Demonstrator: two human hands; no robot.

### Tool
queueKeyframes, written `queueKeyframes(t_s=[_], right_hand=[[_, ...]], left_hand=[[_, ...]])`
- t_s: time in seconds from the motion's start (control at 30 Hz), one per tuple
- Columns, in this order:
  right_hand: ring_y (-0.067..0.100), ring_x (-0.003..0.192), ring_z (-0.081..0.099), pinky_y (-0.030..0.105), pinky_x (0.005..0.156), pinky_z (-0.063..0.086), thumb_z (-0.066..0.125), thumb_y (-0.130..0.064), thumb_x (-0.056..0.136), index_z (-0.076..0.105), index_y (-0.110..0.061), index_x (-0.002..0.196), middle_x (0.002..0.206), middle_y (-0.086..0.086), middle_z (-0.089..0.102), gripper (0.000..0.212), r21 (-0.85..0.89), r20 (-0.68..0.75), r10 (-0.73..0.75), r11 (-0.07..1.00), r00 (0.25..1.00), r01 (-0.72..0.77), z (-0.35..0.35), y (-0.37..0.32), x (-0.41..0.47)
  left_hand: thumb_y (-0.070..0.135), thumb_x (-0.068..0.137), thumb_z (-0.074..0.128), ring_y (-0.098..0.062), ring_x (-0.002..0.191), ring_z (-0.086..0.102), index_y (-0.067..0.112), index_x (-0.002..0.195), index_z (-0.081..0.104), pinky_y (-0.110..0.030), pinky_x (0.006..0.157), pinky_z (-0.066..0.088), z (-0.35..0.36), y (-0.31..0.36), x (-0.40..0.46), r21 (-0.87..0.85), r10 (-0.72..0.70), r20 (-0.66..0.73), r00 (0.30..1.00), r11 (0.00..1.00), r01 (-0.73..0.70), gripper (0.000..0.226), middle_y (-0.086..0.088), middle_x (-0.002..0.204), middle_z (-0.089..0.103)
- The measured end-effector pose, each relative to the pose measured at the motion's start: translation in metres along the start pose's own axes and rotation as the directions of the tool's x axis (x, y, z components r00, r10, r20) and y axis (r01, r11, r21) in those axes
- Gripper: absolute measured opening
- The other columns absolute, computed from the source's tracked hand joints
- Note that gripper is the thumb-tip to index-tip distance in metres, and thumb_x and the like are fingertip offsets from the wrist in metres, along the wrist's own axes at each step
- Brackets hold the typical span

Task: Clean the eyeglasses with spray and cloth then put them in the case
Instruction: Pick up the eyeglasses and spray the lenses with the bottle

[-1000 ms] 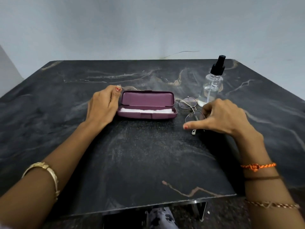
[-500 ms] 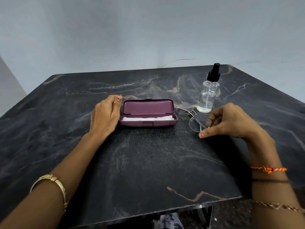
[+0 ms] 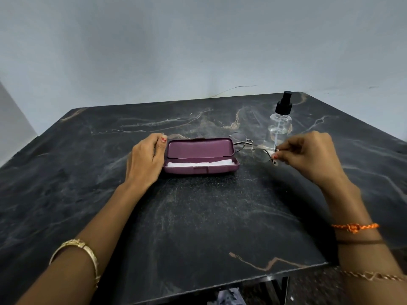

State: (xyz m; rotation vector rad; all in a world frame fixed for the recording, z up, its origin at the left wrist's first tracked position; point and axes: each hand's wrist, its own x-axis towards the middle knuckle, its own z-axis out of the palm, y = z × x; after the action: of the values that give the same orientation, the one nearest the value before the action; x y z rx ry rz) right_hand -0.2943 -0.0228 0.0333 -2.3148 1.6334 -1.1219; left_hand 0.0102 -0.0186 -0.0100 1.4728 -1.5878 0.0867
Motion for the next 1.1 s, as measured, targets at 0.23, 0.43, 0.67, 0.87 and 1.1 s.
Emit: queueKeyframes(t_s=[0.23, 0.43, 0.67, 0.87, 1.1], right_hand=[[0.030, 0.061, 0.066, 0.039, 0.063, 0.054, 0.071, -0.007, 0.074, 0.073, -0.005, 0.077, 0.068, 0.015, 0.072, 0.004, 0.004, -0.247, -0.101, 0.994, 0.964, 0.105, 0.002, -0.002, 0.000], [-0.006, 0.063, 0.061, 0.008, 0.056, 0.046, 0.065, -0.004, 0.078, 0.068, -0.004, 0.077, 0.072, -0.002, 0.067, 0.003, 0.153, -0.454, -0.163, 0.954, 0.876, 0.257, 0.005, -0.009, 0.000], [0.000, 0.059, 0.064, 0.012, 0.060, 0.052, 0.054, 0.006, 0.085, 0.059, -0.019, 0.071, 0.058, -0.016, 0.068, 0.029, 0.716, -0.243, -0.009, 0.673, 0.970, 0.186, 0.016, -0.045, 0.034], [0.000, 0.059, 0.063, 0.014, 0.062, 0.053, 0.052, 0.004, 0.086, 0.056, -0.016, 0.070, 0.054, -0.013, 0.067, 0.027, 0.804, -0.123, -0.063, 0.579, 0.990, 0.137, 0.056, -0.085, 0.063], [-0.003, 0.061, 0.061, 0.011, 0.060, 0.050, 0.052, 0.005, 0.086, 0.059, -0.021, 0.074, 0.061, -0.018, 0.066, 0.029, 0.820, -0.204, -0.046, 0.538, 0.978, 0.196, 0.081, -0.076, 0.053]], left_hand=[[0.024, 0.095, 0.039, -0.028, 0.080, 0.060, 0.008, 0.099, 0.060, -0.044, 0.068, 0.051, -0.001, -0.001, 0.001, -0.024, 0.002, -0.009, 1.000, 1.000, -0.002, 0.027, -0.013, 0.089, 0.068], [0.019, 0.094, 0.042, -0.023, 0.094, 0.055, 0.008, 0.110, 0.056, -0.026, 0.072, 0.046, -0.004, 0.010, 0.003, -0.147, 0.000, -0.074, 0.997, 0.989, -0.011, 0.025, -0.009, 0.109, 0.062], [0.019, 0.093, 0.042, 0.002, 0.081, 0.056, 0.021, 0.095, 0.060, -0.010, 0.058, 0.049, -0.022, 0.028, 0.021, -0.688, -0.271, -0.164, 0.948, 0.721, 0.087, 0.019, 0.010, 0.094, 0.061], [0.014, 0.091, 0.045, -0.002, 0.056, 0.060, 0.018, 0.089, 0.064, -0.013, 0.045, 0.049, -0.032, 0.025, 0.022, -0.850, -0.397, -0.048, 0.917, 0.499, 0.172, 0.020, 0.001, 0.080, 0.065], [0.012, 0.083, 0.055, -0.002, 0.051, 0.060, 0.015, 0.083, 0.066, -0.013, 0.040, 0.046, -0.032, 0.032, 0.019, -0.869, -0.425, -0.043, 0.904, 0.463, 0.177, 0.012, 0.016, 0.071, 0.072]])
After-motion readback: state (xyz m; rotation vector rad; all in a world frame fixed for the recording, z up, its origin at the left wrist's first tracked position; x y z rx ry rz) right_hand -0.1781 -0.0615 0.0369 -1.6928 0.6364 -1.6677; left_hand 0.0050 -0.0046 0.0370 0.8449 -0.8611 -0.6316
